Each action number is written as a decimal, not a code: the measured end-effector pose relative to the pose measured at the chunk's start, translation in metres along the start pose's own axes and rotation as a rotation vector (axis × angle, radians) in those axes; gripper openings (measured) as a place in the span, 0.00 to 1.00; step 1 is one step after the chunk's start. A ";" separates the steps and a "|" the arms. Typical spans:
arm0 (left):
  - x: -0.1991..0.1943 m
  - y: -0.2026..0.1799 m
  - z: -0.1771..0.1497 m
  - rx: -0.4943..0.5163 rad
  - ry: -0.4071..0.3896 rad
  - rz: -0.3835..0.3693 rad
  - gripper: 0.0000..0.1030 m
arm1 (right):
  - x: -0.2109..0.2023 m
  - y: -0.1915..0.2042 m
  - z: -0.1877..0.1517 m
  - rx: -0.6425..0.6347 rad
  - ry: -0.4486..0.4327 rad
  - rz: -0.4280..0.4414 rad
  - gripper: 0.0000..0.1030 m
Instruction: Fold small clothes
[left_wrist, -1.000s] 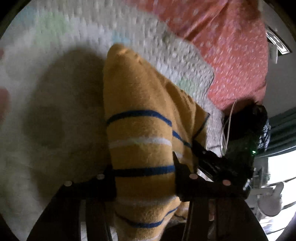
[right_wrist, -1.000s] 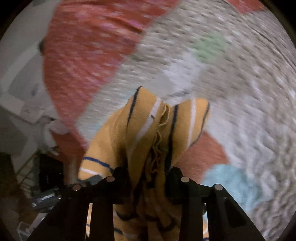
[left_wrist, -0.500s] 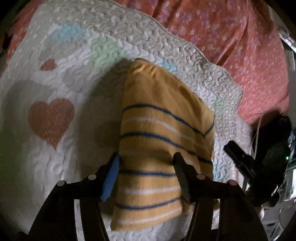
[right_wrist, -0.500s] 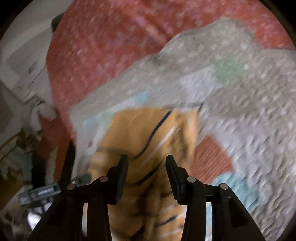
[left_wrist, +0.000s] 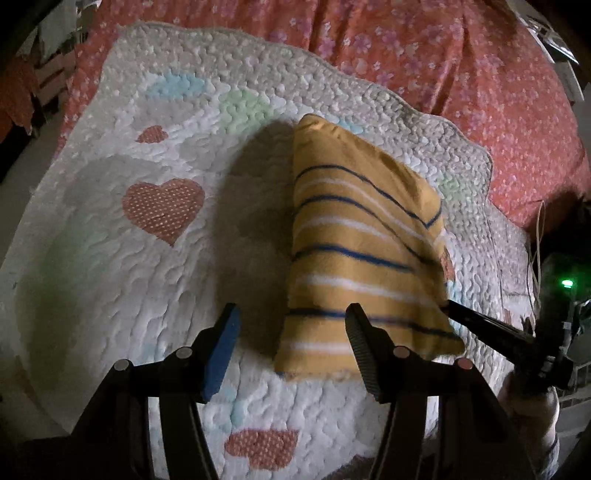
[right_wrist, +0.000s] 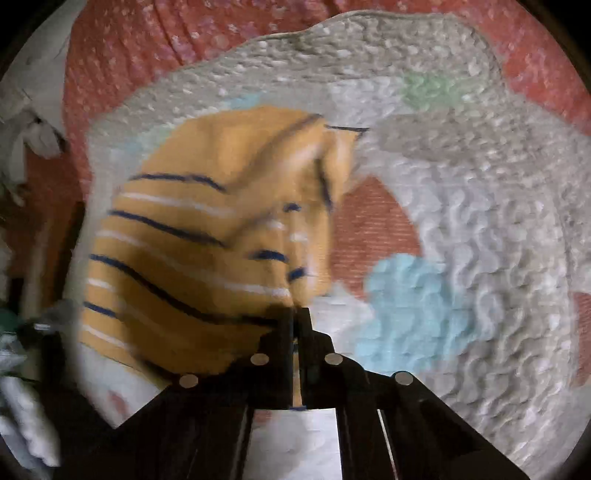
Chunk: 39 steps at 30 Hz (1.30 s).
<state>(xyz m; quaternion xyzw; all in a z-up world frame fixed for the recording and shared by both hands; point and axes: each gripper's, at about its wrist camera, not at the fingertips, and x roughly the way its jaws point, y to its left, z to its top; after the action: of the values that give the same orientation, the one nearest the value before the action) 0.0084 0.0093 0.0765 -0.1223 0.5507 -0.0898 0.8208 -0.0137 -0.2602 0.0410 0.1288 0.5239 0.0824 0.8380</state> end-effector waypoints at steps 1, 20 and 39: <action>-0.003 -0.002 -0.002 0.004 -0.004 0.002 0.56 | 0.000 -0.002 -0.002 0.000 -0.007 0.009 0.01; -0.116 -0.067 -0.064 0.189 -0.374 0.272 0.68 | -0.078 -0.058 -0.071 0.184 -0.196 -0.034 0.28; -0.177 -0.118 -0.084 0.256 -0.520 0.340 1.00 | -0.103 0.031 -0.116 -0.031 -0.303 -0.016 0.49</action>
<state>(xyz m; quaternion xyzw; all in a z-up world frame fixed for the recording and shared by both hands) -0.1374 -0.0613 0.2379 0.0568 0.3195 0.0143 0.9458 -0.1633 -0.2432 0.0901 0.1226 0.3910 0.0631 0.9100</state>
